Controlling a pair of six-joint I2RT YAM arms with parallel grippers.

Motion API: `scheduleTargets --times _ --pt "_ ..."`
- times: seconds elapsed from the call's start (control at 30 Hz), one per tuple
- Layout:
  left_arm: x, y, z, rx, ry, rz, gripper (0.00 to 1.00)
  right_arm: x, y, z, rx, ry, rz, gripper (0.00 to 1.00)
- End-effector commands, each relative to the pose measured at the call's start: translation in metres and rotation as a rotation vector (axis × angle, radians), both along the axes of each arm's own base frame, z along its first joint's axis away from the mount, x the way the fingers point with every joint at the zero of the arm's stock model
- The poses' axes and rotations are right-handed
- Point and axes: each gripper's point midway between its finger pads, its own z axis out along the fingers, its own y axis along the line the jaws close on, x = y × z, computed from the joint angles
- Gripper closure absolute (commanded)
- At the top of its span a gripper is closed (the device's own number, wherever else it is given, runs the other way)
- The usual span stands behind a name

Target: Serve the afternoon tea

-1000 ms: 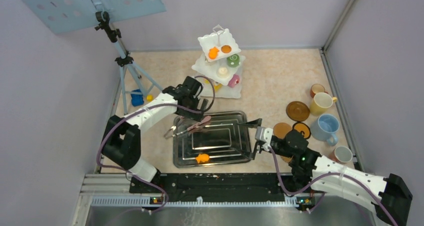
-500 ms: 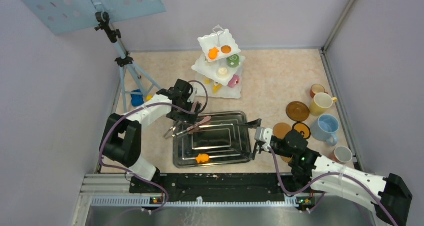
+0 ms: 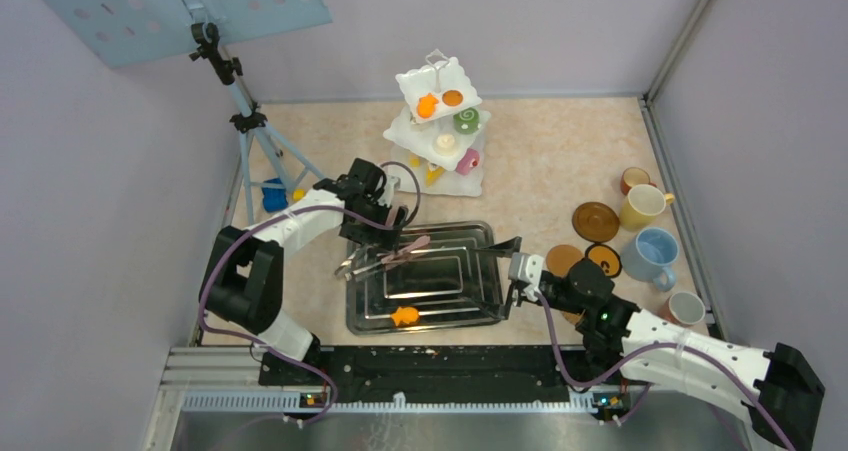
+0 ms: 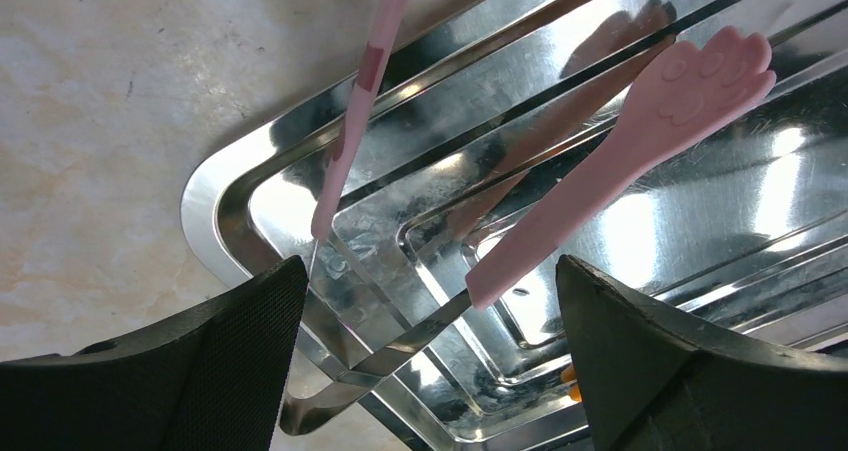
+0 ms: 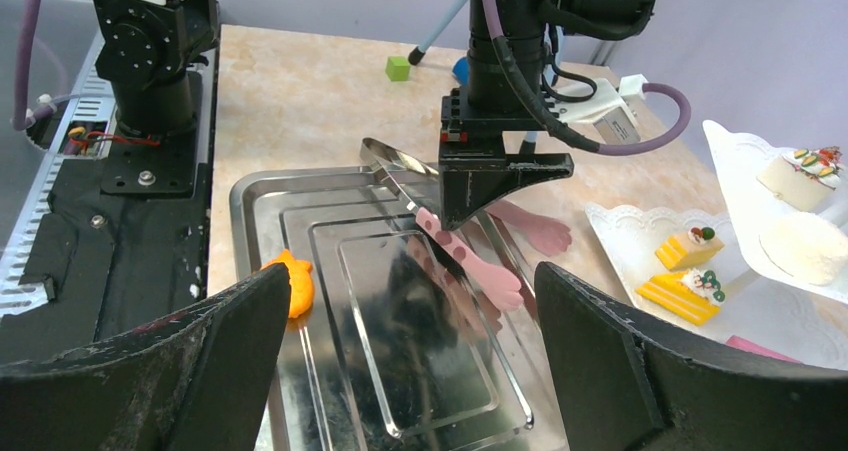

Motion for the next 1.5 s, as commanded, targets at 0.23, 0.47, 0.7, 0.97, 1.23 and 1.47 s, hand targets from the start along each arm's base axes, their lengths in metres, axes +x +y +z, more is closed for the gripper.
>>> scheduleTargets --times 0.23,0.47,0.7,0.97,1.23,1.47 --pt "-0.008 -0.002 -0.001 0.065 -0.058 -0.077 0.01 -0.005 0.009 0.01 0.052 0.002 0.046 0.1" --pt "-0.006 0.002 -0.004 0.119 -0.078 -0.041 0.01 -0.005 0.01 0.01 0.051 0.008 0.049 0.1" --pt "-0.001 -0.001 -0.005 0.127 -0.071 0.063 0.08 -0.005 0.009 0.007 0.053 0.018 0.041 0.1" --pt "0.01 -0.011 0.016 0.03 -0.152 0.208 0.27 -0.004 0.007 0.008 0.066 0.022 0.031 0.1" --pt "0.012 -0.015 0.019 -0.039 -0.182 0.32 0.27 0.016 -0.004 0.024 0.126 0.069 -0.108 0.1" --pt "0.007 -0.024 0.031 -0.085 -0.164 0.265 0.05 0.041 -0.015 0.028 0.127 0.183 -0.269 0.09"
